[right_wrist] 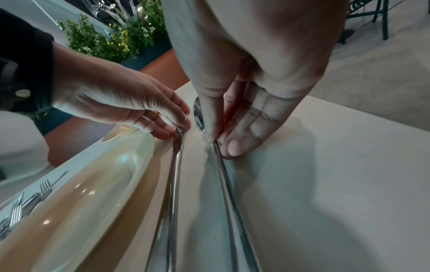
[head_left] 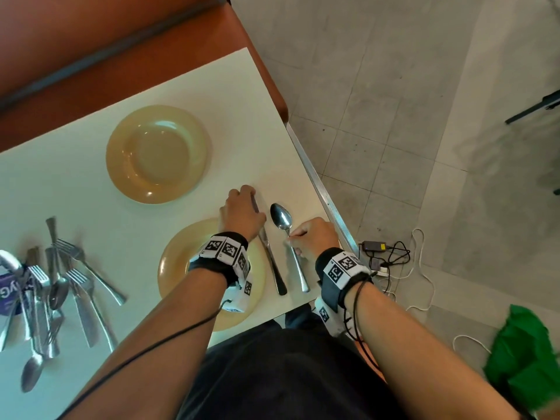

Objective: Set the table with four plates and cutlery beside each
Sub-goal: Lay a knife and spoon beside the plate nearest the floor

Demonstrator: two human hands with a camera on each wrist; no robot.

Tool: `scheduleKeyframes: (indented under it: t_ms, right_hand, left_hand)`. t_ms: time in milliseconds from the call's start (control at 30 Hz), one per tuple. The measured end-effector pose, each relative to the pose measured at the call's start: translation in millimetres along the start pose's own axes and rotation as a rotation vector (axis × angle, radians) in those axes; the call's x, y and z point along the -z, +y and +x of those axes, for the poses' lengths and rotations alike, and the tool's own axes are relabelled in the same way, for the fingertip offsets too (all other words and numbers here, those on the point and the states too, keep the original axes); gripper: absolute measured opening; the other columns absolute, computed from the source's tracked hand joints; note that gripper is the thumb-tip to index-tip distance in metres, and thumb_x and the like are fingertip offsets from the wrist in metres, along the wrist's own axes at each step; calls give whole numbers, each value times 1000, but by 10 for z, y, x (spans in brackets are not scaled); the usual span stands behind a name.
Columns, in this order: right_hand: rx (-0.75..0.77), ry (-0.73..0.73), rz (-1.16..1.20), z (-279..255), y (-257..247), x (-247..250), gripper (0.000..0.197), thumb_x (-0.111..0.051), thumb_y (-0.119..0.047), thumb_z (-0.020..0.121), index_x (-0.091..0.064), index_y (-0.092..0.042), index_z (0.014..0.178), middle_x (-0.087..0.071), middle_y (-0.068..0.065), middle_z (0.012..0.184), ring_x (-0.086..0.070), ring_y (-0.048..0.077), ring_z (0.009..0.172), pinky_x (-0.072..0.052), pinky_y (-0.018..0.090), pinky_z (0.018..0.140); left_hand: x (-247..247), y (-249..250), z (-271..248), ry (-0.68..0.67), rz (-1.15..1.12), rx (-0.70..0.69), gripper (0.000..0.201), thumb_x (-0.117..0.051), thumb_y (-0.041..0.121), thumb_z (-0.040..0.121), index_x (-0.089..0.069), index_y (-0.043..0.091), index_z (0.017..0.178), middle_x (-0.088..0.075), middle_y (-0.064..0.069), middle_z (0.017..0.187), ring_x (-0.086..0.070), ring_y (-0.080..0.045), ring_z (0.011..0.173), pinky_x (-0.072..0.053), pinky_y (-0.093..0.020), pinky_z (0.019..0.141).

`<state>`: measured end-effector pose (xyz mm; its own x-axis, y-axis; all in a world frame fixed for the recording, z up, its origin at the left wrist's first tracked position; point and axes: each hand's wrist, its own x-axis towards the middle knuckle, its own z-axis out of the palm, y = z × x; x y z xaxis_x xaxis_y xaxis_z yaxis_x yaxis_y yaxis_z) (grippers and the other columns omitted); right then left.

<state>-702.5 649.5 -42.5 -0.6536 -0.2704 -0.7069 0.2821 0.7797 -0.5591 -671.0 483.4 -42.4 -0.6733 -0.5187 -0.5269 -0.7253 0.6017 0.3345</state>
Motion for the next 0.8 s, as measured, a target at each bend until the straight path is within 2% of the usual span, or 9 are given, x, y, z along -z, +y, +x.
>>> scheduleKeyframes:
  t_ms: [133,233,333,433,600,800]
  right_hand:
    - [-5,-2,-91,43,-35,-50,14,-83,-29,73,-76,-17,69,-73,1,71,-72,20,75,-52,26,83]
    - [10,25,-128,64,-70,-67,15,-82,-29,72,-75,-16,68,-73,2,70,-71,19,76,-55,31,85]
    - [35,35,-161,65,-108,-69,14,-81,-26,73,-75,-15,68,-73,2,70,-72,19,74,-56,31,84]
    - [47,55,-169,56,-140,-65,6,-78,-22,73,-76,-18,70,-75,1,74,-72,20,71,-59,32,79]
    - [57,41,-172,61,-138,-71,5,-79,-23,74,-77,-19,76,-76,-2,86,-72,19,75,-60,34,81]
    - [62,38,-173,39,-121,-62,3,-78,-21,75,-75,-20,76,-75,-2,84,-72,18,74,-60,34,79]
  left_hand:
    - [19,-16,9,-7,0,-15,53,-68,19,79,-49,19,128,-51,-9,122,-55,-32,108,-42,-36,90]
    - [29,-21,6,3,-11,-34,52,-68,20,78,-50,18,126,-52,-9,121,-57,-31,106,-44,-38,91]
    - [34,-32,14,5,-28,-45,51,-69,19,77,-51,17,124,-52,-9,120,-57,-31,105,-47,-40,92]
    - [48,-32,15,14,-16,-51,49,-69,20,78,-52,19,124,-53,-8,119,-58,-29,103,-45,-38,91]
    - [49,-36,17,11,-10,-55,50,-70,22,78,-52,19,125,-53,-7,120,-59,-29,104,-44,-38,93]
    - [59,-42,3,4,-4,-58,52,-69,23,79,-49,20,127,-52,-7,123,-58,-29,106,-43,-38,93]
